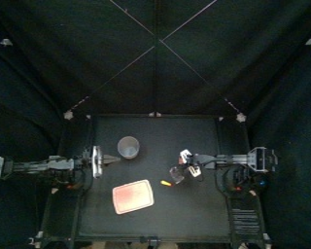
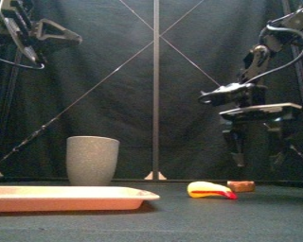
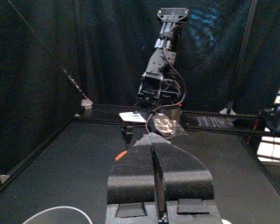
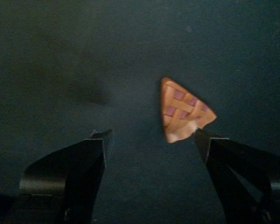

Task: Pick the pie then place it in the grey bowl
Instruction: Pick the pie

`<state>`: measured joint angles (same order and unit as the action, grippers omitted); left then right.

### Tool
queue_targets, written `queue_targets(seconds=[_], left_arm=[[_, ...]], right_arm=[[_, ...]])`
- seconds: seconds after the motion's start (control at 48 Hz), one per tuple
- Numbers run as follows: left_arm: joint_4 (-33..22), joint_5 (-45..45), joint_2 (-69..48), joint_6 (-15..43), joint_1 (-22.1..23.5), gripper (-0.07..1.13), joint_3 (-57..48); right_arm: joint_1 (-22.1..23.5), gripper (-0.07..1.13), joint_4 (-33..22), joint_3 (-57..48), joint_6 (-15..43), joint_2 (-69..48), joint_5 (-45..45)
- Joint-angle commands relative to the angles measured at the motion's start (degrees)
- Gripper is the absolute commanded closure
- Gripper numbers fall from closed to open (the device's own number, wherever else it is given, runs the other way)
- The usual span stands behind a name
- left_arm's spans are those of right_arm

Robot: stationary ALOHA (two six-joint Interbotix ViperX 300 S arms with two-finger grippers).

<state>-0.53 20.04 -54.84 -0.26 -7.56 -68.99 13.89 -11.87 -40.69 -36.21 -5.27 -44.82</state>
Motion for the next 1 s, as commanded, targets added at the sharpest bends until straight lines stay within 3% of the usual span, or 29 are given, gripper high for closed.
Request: queue_targets(seconds=[0.021, 0.354, 0.75, 0.854, 1.0], left_arm=[[-0.5, 0.5, 0.3, -0.1, -0.2, 1.07, 0.5], [-1.2, 0.5, 0.3, 0.3, -0.3, 1.07, 0.1], [-1.4, 0.5, 0.3, 0.1, -0.4, 1.06, -0.1], [-1.5, 0.5, 0.3, 0.1, -0.4, 1.06, -0.1], [-1.8, 0.5, 0.3, 0.1, -0.4, 1.07, 0.0]], right_arm=[[2.8, -0.01, -1.6, 3.9, -1.8, 1.8, 0.9], [6.1, 0.0, 2.9, 6.8, -13.1, 7.8, 1.1], [7.6, 0.02, 3.4, 7.4, -14.3, 11.1, 1.2], [7.6, 0.09, 3.6, 6.9, -14.3, 11.3, 0.9], [7.6, 0.28, 4.7, 6.5, -14.2, 11.2, 0.5]])
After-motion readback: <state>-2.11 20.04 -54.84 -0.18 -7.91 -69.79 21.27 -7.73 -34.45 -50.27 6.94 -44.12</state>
